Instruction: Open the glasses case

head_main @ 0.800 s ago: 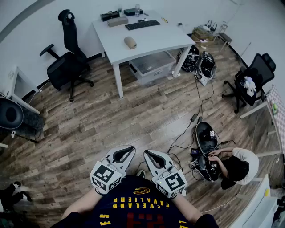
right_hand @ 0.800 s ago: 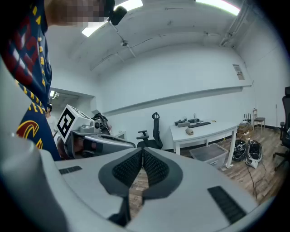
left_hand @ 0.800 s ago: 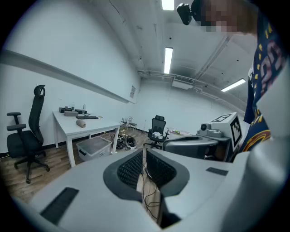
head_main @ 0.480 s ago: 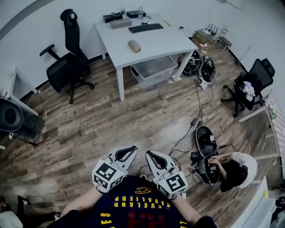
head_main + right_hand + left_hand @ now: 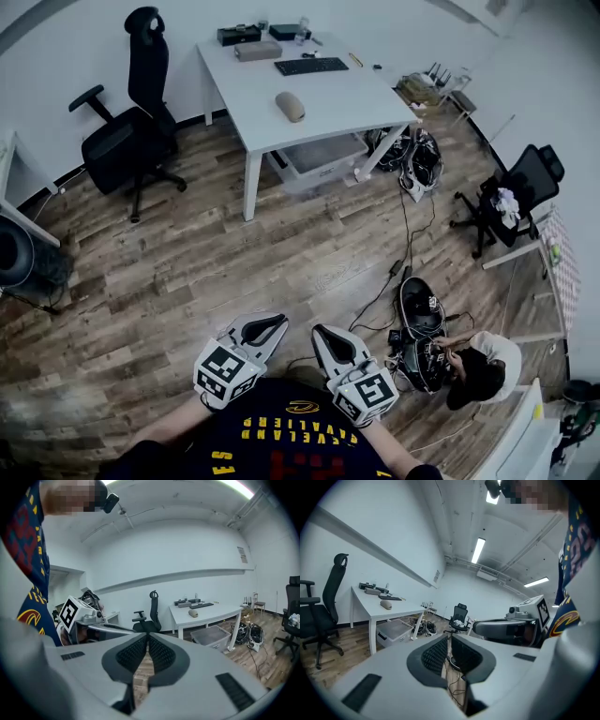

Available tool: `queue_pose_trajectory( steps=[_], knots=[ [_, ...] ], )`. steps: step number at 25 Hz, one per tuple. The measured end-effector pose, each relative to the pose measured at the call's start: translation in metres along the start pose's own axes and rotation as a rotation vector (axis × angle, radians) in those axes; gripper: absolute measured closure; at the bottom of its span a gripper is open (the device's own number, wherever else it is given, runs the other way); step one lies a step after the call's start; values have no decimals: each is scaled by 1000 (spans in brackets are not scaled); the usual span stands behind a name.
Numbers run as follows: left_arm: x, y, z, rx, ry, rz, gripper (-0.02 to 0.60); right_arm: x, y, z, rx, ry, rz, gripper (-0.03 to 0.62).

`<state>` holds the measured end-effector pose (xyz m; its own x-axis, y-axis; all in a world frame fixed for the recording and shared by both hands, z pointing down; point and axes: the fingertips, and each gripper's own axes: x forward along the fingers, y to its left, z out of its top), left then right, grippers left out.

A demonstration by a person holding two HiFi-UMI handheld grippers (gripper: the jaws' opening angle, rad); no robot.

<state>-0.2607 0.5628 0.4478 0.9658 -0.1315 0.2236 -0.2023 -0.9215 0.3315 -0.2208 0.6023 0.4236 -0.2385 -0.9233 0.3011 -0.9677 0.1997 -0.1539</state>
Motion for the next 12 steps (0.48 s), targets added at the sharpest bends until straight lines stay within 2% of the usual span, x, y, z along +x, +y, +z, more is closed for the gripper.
queue_pose_trajectory(
  steps=[5,9,12],
  knots=[
    [-6,24,-4,-49,3,10,547,21,1,5,9,21,-1,569],
    [2,38,-4,-62,12,9,547,42,-6,7,17,28,15,569],
    [8,55,0,-67,16,36,547,60,-15,8,26,34,40,569]
  ],
)
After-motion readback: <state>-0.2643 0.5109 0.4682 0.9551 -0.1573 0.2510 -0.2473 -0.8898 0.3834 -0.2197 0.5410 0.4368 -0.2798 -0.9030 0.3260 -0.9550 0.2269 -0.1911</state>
